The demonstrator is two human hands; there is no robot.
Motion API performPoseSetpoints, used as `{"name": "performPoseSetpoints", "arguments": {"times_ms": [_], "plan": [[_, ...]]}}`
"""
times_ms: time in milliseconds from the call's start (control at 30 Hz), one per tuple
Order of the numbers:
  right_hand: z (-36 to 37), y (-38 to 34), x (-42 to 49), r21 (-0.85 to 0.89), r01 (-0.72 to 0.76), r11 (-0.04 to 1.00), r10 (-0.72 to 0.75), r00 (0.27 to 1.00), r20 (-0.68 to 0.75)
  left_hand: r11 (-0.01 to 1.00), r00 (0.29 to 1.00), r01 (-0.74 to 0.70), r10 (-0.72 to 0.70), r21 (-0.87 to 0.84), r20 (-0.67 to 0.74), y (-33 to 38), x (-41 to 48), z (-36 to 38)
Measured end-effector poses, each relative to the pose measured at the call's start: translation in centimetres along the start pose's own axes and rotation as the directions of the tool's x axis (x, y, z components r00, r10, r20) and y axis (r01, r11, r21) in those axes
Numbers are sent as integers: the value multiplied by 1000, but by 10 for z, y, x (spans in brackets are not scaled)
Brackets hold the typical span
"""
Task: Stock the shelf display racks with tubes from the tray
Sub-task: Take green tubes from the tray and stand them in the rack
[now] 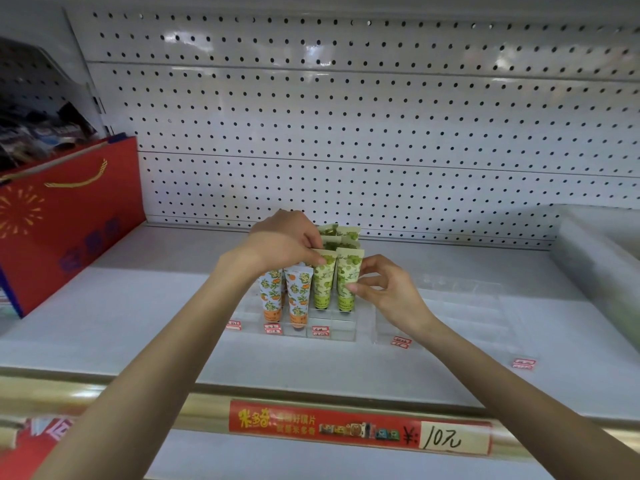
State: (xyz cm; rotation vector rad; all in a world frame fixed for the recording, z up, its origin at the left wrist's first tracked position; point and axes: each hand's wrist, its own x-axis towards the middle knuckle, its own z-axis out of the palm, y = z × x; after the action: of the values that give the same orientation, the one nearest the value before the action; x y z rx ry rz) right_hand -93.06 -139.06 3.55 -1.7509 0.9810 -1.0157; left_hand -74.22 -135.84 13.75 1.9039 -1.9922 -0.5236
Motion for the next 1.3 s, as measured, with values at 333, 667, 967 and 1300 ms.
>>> {"name": "performPoseSetpoints", "arguments": {"times_ms": [333,667,967,1300], "plan": [[0,-2,-4,-7,-28,1000,27,999,-24,1000,998,-2,4,20,-68,-2,1,6],[0,-7,-8,3,-13,1000,13,999,-31,999,995,-31,29,-26,-94,-1,-6,6],[-11,-20,-15,-56,13,998,-16,998,-66,998,978,-63,63,9,-200,-2,-19,-5],[-54,-67,-35,-540,-9,841,-97,981,-168,925,883,-70,231,373,-409,9,-45,-10]]}}
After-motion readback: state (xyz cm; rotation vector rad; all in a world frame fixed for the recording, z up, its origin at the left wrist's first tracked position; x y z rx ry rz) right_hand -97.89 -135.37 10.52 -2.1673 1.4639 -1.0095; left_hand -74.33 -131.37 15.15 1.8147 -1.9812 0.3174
